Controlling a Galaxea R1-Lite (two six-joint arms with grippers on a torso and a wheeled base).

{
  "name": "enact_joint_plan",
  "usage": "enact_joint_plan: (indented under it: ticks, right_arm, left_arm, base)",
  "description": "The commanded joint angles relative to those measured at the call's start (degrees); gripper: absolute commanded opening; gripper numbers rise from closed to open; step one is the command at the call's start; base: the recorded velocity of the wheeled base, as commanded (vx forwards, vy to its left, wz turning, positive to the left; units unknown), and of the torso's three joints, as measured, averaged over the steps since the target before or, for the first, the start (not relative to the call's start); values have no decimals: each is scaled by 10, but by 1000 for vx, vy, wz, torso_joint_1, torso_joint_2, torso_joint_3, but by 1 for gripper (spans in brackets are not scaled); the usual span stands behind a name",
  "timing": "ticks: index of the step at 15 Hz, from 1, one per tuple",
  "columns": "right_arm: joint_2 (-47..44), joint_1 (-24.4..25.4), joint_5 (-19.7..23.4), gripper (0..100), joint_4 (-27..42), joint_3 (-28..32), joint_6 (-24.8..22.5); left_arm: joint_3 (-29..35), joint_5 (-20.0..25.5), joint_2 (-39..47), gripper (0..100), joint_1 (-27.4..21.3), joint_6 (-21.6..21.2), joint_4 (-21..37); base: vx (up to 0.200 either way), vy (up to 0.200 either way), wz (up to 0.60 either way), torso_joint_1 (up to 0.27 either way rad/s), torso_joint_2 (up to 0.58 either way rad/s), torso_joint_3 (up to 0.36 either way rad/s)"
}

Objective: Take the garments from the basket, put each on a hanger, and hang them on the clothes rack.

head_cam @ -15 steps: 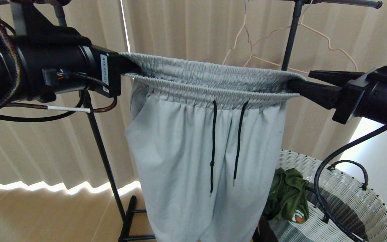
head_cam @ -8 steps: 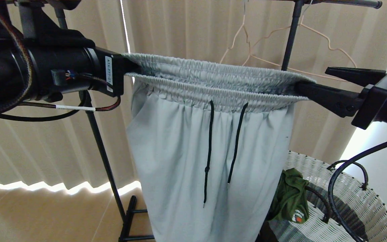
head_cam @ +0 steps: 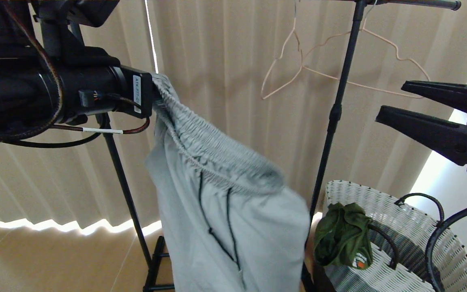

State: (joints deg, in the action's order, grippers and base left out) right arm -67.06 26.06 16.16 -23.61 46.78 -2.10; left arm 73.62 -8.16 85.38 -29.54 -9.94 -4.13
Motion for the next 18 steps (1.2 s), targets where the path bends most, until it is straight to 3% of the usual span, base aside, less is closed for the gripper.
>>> enact_joint_plan:
  ticks: [1,5,9,10,11,14,16,18]
  right_arm:
    - [13,0,1,100,-1,-3,0]
    - [12,-17,-8,100,7,-3,-4]
    - [23,-139,-16,100,77,-3,-22]
    - [23,-144,-17,100,80,-3,-24]
    - [35,-185,-38,100,122,-3,-42]
    - [53,-200,-70,100,171,-8,-45]
    - [56,-203,-125,100,167,-33,-77]
    - [57,-204,-144,100,166,-44,-104]
  left_arm:
    - [-3,1,3,0,0,0,-1]
    - [-27,1,-13,0,1,-3,1]
    - [-91,1,-70,0,18,-4,4]
    - [-94,1,-72,0,19,-4,5]
    - [-129,2,-94,0,34,-7,6]
    - [-157,3,-111,0,49,-7,4]
    - [-163,4,-118,0,61,-10,4]
    - [-164,4,-117,0,71,-18,2]
  base:
    - [0,0,0,0,0,0]
    - [0,0,0,0,0,0]
    - [0,0,0,0,0,0]
    - [0,0,0,0,0,0]
    - [0,0,0,0,0,0]
    - [0,0,0,0,0,0]
    - [0,0,0,0,0,0]
    - [0,0,0,0,0,0]
